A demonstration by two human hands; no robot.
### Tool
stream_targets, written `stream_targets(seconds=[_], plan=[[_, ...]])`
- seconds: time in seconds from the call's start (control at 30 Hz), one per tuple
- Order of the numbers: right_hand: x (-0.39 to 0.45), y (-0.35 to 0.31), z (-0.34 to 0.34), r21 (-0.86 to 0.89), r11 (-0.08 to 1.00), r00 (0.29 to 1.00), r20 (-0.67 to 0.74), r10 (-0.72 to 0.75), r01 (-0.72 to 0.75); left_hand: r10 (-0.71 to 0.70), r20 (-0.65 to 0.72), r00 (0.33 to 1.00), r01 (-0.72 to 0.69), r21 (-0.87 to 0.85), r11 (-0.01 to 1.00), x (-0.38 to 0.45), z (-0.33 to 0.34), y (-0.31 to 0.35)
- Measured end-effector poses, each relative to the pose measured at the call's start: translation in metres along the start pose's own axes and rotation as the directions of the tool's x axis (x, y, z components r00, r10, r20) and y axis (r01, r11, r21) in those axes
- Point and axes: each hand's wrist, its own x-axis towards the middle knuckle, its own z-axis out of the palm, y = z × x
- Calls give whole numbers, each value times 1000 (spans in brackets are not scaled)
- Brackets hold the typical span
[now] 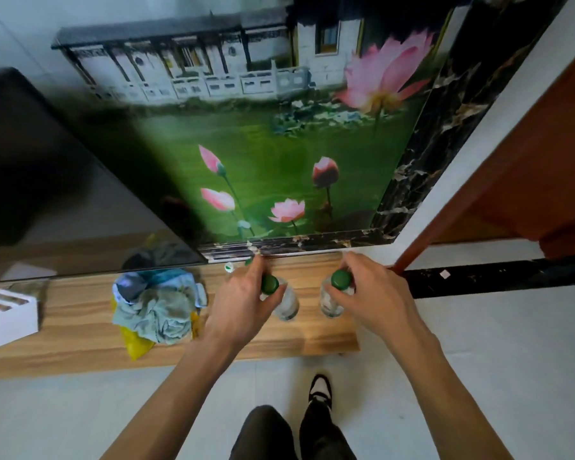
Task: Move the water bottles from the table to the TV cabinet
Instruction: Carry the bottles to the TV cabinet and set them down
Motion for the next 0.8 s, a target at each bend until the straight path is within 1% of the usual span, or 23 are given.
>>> stream_targets(seconds=[0.17,0.33,0.43,0.5,0.6,0.8], plan=[[45,18,24,-30,1000,1000,20,5,-4,-41,14,999,42,-16,999,34,38,-17],[91,35,64,-24,1000,998,66,14,-12,-71,31,997,72,-26,997,65,83,-52],[113,44,98,-24,999,998,56,-30,32,-110,9,994,110,-34,993,81,115,-82],[129,51,121,-41,998,997,67,-38,41,-110,-8,994,110,-33,993,93,137,-102],[153,60,158,-55,997,995,89,-49,54,-111,8,994,112,-41,993,112,164,-135],[196,74,229,-85,992,992,88,-90,98,-57,21,998,57,-15,998,136,208,-185]])
